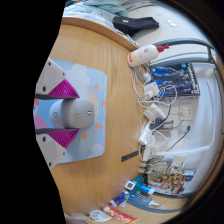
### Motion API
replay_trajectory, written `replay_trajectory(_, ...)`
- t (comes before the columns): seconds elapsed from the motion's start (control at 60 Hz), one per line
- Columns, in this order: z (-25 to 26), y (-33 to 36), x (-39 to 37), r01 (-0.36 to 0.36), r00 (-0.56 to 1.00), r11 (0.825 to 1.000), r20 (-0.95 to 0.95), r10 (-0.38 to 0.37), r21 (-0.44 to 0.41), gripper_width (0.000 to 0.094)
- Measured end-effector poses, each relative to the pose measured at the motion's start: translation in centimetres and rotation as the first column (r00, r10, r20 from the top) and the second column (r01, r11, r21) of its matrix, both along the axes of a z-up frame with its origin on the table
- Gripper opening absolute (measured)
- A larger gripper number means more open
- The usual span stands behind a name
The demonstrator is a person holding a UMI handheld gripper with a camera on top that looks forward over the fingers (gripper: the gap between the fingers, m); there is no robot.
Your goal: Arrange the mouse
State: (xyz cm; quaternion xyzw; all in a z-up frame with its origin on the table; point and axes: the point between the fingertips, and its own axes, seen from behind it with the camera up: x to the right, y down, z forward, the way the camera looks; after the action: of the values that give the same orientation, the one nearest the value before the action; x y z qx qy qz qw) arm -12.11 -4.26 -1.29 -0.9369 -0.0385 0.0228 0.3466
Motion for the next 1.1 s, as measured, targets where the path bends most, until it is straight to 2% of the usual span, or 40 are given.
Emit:
replay_trajectory(0.133, -0.6, -0.4, -0.2, -0.009, 1.000, 0.999, 0.004, 0.009, -0.045, 0.0508)
replay_trajectory(0.15, -0.6, -0.5, -0.2, -0.008, 1.000, 0.999, 0.002, 0.008, -0.052, 0.0542)
replay_trajectory(0.217, 0.3, -0.6, 0.4, 0.008, 1.000, 0.999, 0.027, -0.007, -0.054, 0.0776)
replay_trajectory(0.267, 1.8, -0.4, 0.8, 0.012, 0.999, 0.999, 0.047, -0.011, -0.033, 0.0854)
replay_trajectory(0.55, 15.5, -1.4, 0.4, 0.037, 0.999, 0.995, -0.016, -0.036, 0.097, 0.0859)
replay_trajectory(0.733, 23.8, -3.2, 0.3, 0.064, 0.998, 0.975, -0.025, -0.059, 0.214, 0.0856)
replay_trajectory(0.9, 27.6, -4.4, 0.0, 0.063, 0.997, 0.964, -0.057, -0.050, 0.259, 0.0856)
replay_trajectory(1.1, 29.2, -5.2, 0.7, 0.078, 0.996, 0.954, -0.056, -0.065, 0.289, 0.0847)
